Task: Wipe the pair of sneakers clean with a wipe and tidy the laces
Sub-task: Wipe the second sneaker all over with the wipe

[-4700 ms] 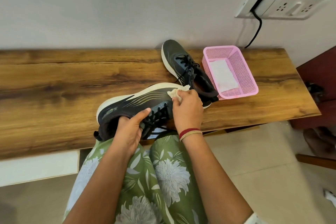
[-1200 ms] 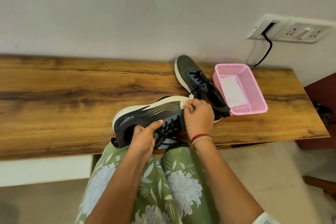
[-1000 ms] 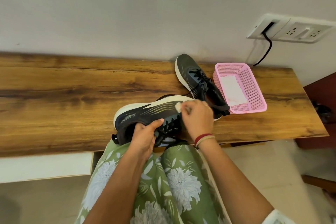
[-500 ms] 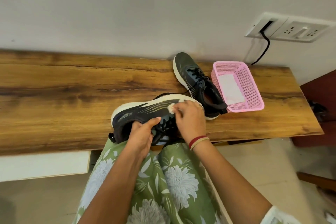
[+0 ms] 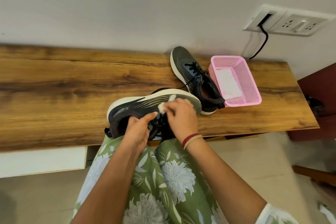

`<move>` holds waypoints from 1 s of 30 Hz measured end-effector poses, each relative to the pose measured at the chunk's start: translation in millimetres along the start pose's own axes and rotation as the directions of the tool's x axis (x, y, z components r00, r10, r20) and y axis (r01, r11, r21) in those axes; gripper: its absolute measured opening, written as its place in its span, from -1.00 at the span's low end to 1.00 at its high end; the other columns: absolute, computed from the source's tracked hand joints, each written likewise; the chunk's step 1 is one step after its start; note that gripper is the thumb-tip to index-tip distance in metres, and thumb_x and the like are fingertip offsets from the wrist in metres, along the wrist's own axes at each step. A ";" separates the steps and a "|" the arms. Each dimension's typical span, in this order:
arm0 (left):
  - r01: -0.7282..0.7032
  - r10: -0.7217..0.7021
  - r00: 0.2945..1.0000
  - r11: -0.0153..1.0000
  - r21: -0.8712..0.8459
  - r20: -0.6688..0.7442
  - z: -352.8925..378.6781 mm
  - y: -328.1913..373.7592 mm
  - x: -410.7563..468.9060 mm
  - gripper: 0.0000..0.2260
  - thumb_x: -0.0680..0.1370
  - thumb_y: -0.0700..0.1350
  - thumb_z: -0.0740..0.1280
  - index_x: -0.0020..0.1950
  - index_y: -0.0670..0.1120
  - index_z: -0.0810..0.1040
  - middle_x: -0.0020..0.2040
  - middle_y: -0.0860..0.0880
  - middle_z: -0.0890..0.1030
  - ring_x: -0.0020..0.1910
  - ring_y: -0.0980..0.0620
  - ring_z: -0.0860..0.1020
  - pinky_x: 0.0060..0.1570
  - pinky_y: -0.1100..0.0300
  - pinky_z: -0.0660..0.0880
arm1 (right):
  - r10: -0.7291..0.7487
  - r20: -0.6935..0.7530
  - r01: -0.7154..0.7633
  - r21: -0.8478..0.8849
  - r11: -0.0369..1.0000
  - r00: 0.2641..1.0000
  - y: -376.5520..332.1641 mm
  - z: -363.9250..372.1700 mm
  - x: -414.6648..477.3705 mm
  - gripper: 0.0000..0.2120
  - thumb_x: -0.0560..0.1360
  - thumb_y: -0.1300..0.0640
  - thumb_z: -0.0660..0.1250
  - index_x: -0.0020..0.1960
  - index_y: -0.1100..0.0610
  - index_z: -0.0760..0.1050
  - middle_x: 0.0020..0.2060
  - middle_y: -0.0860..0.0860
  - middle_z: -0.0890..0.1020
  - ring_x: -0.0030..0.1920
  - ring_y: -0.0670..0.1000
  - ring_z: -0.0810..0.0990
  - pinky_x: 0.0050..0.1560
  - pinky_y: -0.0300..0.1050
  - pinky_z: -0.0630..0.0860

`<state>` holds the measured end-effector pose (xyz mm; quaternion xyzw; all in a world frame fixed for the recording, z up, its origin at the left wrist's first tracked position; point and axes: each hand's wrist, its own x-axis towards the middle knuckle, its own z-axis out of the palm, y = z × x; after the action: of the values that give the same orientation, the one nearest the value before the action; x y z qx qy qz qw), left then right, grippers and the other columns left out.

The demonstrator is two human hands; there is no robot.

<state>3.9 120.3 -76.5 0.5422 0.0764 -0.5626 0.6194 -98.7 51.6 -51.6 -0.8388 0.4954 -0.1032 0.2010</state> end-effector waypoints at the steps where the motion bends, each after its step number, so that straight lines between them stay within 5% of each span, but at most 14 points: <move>1: -0.001 0.001 1.000 1.000 -0.003 0.006 0.8 1.0 -1.4 -0.59 0.44 -0.34 0.39 0.24 -0.39 0.40 -0.12 -0.16 0.64 -0.20 0.01 0.64 -0.30 0.21 0.56 | -0.053 0.043 0.050 0.067 0.997 0.998 -5.4 -0.3 -4.6 -0.86 0.49 0.12 0.31 -0.02 0.05 0.63 -0.11 0.01 0.61 -0.01 0.05 0.46 0.00 -0.03 0.40; 2: 0.008 -0.008 1.000 1.000 -0.012 0.012 1.7 1.9 -3.1 -0.64 0.44 -0.35 0.38 0.21 -0.35 0.41 -0.16 -0.15 0.64 -0.23 0.03 0.64 -0.32 0.22 0.56 | -0.054 0.033 0.049 0.135 0.990 0.998 -5.3 -4.3 -7.4 -0.87 0.49 0.11 0.32 -0.03 0.03 0.63 -0.12 -0.02 0.61 -0.02 0.02 0.47 0.01 -0.04 0.40; 4: 0.040 -0.039 0.999 0.999 -0.035 0.024 2.8 4.7 -5.7 -0.71 0.47 -0.34 0.37 0.15 -0.29 0.41 -0.16 -0.16 0.64 -0.23 0.02 0.65 -0.32 0.22 0.57 | 0.179 -0.120 -0.119 0.392 0.912 0.977 6.4 -19.9 -8.5 -0.91 0.47 0.12 0.36 -0.06 -0.03 0.61 -0.15 -0.11 0.61 -0.06 -0.08 0.52 -0.01 -0.10 0.45; 6: 0.058 -0.056 0.998 0.997 -0.049 0.036 2.4 7.3 -7.4 -0.66 0.48 -0.32 0.37 0.21 -0.34 0.40 -0.07 -0.22 0.64 -0.17 -0.02 0.66 -0.27 0.20 0.60 | 0.493 -0.229 -0.227 0.676 0.701 0.839 21.8 -37.0 -13.7 -0.90 0.46 0.15 0.38 -0.08 -0.04 0.57 -0.16 -0.14 0.61 -0.10 -0.19 0.55 -0.08 -0.18 0.49; 8: 0.064 -0.062 0.997 0.997 -0.039 0.039 0.9 8.9 -7.2 -0.61 0.48 -0.30 0.38 0.26 -0.38 0.39 -0.04 -0.25 0.64 -0.18 -0.04 0.67 -0.27 0.19 0.61 | 0.612 -0.326 -0.230 0.720 0.655 0.721 35.5 -47.2 -21.1 -0.91 0.44 0.16 0.41 -0.09 -0.01 0.58 -0.10 -0.06 0.61 -0.06 -0.13 0.56 -0.05 -0.17 0.53; 11: 0.074 -0.073 0.997 0.997 -0.013 0.036 1.2 8.9 -7.9 -0.81 0.49 -0.29 0.37 0.05 -0.32 0.47 -0.20 -0.19 0.67 -0.27 0.00 0.67 -0.24 0.15 0.63 | 0.540 -0.376 -0.271 0.570 0.776 0.753 43.3 -52.8 -27.1 -0.91 0.41 0.16 0.45 -0.10 0.03 0.60 0.02 -0.04 0.52 0.04 -0.05 0.52 0.01 -0.15 0.52; 14: 0.060 -0.060 0.997 0.998 0.003 0.048 3.2 7.1 -9.9 -0.91 0.50 -0.28 0.36 -0.06 -0.28 0.50 -0.28 -0.14 0.68 -0.30 0.01 0.66 -0.21 0.16 0.63 | 0.424 -0.389 -0.297 0.346 0.890 0.818 44.9 -41.3 -23.8 -0.91 0.46 0.16 0.39 -0.05 0.10 0.62 -0.07 0.01 0.60 -0.06 0.01 0.55 -0.06 -0.09 0.52; 18: 0.062 -0.063 0.996 0.998 0.018 0.062 2.1 6.4 -8.1 -0.82 0.50 -0.27 0.36 0.05 -0.33 0.51 -0.22 -0.17 0.68 -0.26 -0.01 0.67 -0.29 0.19 0.61 | 0.380 -0.355 -0.350 0.147 0.925 0.854 39.6 -19.6 -11.5 -0.86 0.50 0.21 0.31 0.00 0.16 0.62 -0.10 0.13 0.61 -0.10 0.14 0.57 -0.11 -0.07 0.46; 23: 0.033 -0.034 0.997 0.999 0.009 0.072 4.5 5.9 -8.8 -0.75 0.50 -0.30 0.34 0.14 -0.36 0.49 -0.19 -0.16 0.69 -0.22 0.00 0.67 -0.28 0.21 0.61 | 0.122 -0.307 -0.143 -0.047 0.989 0.944 29.6 -8.3 -4.4 -0.92 0.48 0.24 0.31 -0.10 0.19 0.59 -0.19 0.13 0.57 -0.16 0.15 0.54 -0.19 -0.05 0.47; 27: 0.045 -0.045 0.997 0.999 0.001 0.062 2.7 4.8 -7.3 -0.64 0.49 -0.29 0.36 0.24 -0.39 0.43 -0.07 -0.23 0.66 -0.15 -0.05 0.67 -0.25 0.18 0.61 | 0.301 -0.373 -0.319 0.015 0.948 0.878 45.2 -23.0 5.2 -0.87 0.52 0.22 0.26 -0.04 0.21 0.58 -0.13 0.15 0.56 -0.08 0.16 0.53 -0.13 -0.07 0.41; 30: 0.037 -0.037 0.998 0.999 0.001 0.058 2.4 4.2 -5.0 -0.65 0.49 -0.29 0.36 0.23 -0.38 0.45 -0.05 -0.23 0.66 -0.12 -0.05 0.67 -0.20 0.17 0.62 | 0.068 -0.263 -0.092 -0.080 0.993 0.962 29.3 -13.3 5.0 -0.91 0.48 0.27 0.29 -0.10 0.22 0.58 -0.19 0.15 0.57 -0.14 0.15 0.54 -0.15 -0.05 0.44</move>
<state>4.1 120.7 -69.6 0.5240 0.0683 -0.5894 0.6111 -124.4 31.6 -52.6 -0.8057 0.5551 -0.1810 0.0996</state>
